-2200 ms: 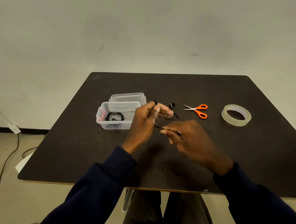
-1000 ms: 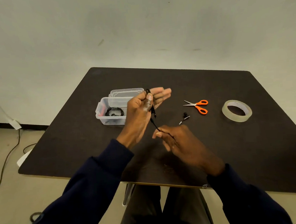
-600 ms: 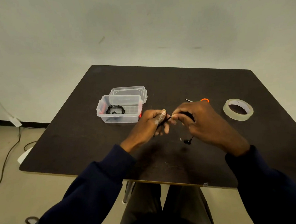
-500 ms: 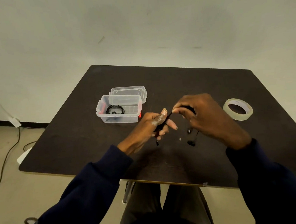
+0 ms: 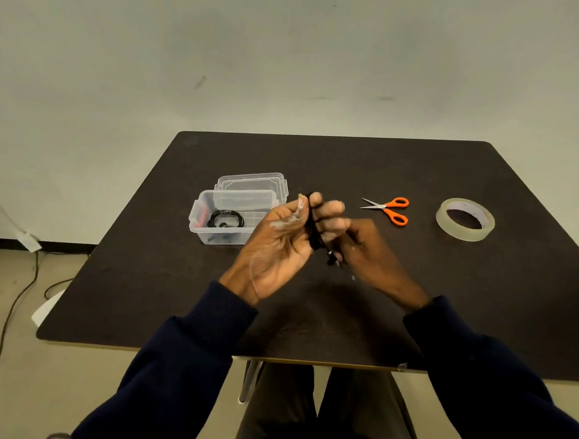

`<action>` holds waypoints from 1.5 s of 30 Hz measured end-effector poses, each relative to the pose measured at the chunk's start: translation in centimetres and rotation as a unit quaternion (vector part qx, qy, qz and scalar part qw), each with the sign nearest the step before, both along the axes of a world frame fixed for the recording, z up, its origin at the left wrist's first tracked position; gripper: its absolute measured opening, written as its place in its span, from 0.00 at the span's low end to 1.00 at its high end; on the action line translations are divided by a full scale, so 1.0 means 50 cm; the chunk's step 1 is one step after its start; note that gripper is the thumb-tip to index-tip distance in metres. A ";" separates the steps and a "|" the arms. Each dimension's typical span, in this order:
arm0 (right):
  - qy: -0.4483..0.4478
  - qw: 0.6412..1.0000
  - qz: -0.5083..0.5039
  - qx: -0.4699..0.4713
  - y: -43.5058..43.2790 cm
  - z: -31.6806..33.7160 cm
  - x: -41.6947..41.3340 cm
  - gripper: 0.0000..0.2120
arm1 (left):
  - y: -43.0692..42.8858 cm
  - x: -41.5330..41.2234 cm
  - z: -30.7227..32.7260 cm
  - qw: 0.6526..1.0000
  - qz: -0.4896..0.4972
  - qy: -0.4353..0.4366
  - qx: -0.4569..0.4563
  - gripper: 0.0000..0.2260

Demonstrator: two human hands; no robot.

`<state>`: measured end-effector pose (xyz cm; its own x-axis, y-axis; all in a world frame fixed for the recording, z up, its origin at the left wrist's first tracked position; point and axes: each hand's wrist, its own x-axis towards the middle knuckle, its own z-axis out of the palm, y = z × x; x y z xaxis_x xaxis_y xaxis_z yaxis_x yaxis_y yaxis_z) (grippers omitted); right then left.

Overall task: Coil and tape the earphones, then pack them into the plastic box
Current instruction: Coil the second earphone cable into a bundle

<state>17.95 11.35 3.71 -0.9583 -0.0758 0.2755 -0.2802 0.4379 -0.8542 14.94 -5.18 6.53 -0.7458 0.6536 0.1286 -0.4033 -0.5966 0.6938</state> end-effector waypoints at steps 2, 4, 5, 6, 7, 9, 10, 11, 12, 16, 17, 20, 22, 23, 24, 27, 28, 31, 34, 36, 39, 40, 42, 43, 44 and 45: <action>-0.026 0.999 0.023 -0.012 -0.009 -0.008 0.013 0.19 | 0.005 -0.004 0.015 0.998 0.012 -0.026 0.050 0.15; -0.044 0.998 0.054 -0.010 -0.017 -0.023 0.028 0.15 | 0.009 -0.016 0.026 0.994 0.019 -0.037 0.101 0.15; -0.047 0.997 0.063 -0.004 -0.022 -0.030 0.035 0.15 | 0.011 -0.023 0.030 0.993 0.028 -0.034 0.114 0.15; -0.047 0.997 0.068 0.010 -0.025 -0.037 0.042 0.15 | 0.013 -0.032 0.029 0.992 0.042 -0.031 0.115 0.15; -0.039 0.996 0.072 0.032 -0.027 -0.041 0.049 0.15 | 0.015 -0.041 0.026 0.993 0.058 -0.027 0.103 0.15; -0.011 0.993 0.079 0.090 -0.026 -0.038 0.061 0.13 | 0.017 -0.057 0.011 0.995 0.096 0.005 0.033 0.15; 0.003 0.989 0.079 0.123 -0.020 -0.035 0.065 0.12 | 0.017 -0.061 0.002 0.993 0.116 0.032 -0.018 0.15; 0.015 0.984 0.075 0.161 -0.013 -0.030 0.067 0.11 | 0.016 -0.063 -0.009 0.987 0.135 0.058 -0.069 0.15; 0.027 0.976 0.068 0.205 -0.005 -0.022 0.067 0.11 | 0.016 -0.063 -0.020 0.979 0.149 0.077 -0.112 0.15; 0.061 0.949 0.040 0.306 0.018 0.021 0.065 0.14 | 0.016 -0.052 -0.053 0.944 0.167 0.148 -0.243 0.17; 0.070 0.948 0.034 0.309 0.024 0.030 0.064 0.17 | 0.017 -0.048 -0.057 0.942 0.158 0.148 -0.255 0.17; 0.106 0.944 0.027 0.311 0.041 0.054 0.056 0.15 | 0.021 -0.028 -0.061 0.948 0.123 0.119 -0.270 0.19; 0.136 0.944 0.028 0.298 0.048 0.069 0.046 0.13 | 0.022 -0.015 -0.065 0.955 0.081 0.111 -0.262 0.21; 0.151 0.945 0.030 0.290 0.051 0.076 0.040 0.13 | 0.022 -0.010 -0.066 0.960 0.055 0.111 -0.250 0.22; 0.168 0.944 0.031 0.283 0.053 0.084 0.035 0.13 | 0.020 -0.006 -0.066 0.965 0.028 0.111 -0.236 0.23; 0.205 0.940 0.027 0.270 0.061 0.100 0.013 0.07 | 0.011 0.000 -0.057 0.972 -0.032 0.111 -0.203 0.24; 0.210 0.940 0.029 0.266 0.063 0.103 0.005 0.04 | 0.008 0.001 -0.055 0.973 -0.045 0.114 -0.197 0.24; 0.212 0.949 0.056 0.227 0.064 0.104 -0.014 0.02 | 0.002 0.007 -0.050 0.973 -0.085 0.119 -0.176 0.23; 0.143 0.979 0.070 0.127 0.065 0.086 -0.025 0.05 | 0.001 0.015 -0.042 0.977 -0.075 0.103 -0.171 0.19; 0.085 0.992 0.065 0.067 0.062 0.062 -0.028 0.06 | 0.001 0.016 -0.039 0.985 -0.046 0.063 -0.152 0.18; 0.005 0.996 0.051 -0.079 0.047 0.020 -0.017 0.06 | 0.001 0.013 -0.044 0.995 -0.078 -0.033 -0.054 0.18; -0.016 0.990 0.044 -0.130 0.038 0.007 -0.011 0.07 | 0.000 0.012 -0.047 0.993 -0.097 -0.067 -0.020 0.19; -0.047 0.978 0.036 -0.200 0.020 -0.012 0.003 0.10 | -0.003 0.009 -0.056 0.983 -0.131 -0.120 0.040 0.20; -0.055 0.973 0.035 -0.223 0.012 -0.016 0.009 0.11 | -0.004 0.009 -0.060 0.978 -0.145 -0.137 0.063 0.21; -0.062 0.967 0.035 -0.243 0.005 -0.016 0.013 0.13 | -0.006 0.008 -0.064 0.973 -0.156 -0.148 0.083 0.21; -0.069 0.963 0.032 -0.259 0.001 -0.012 0.015 0.12 | -0.008 0.008 -0.067 0.969 -0.163 -0.154 0.100 0.21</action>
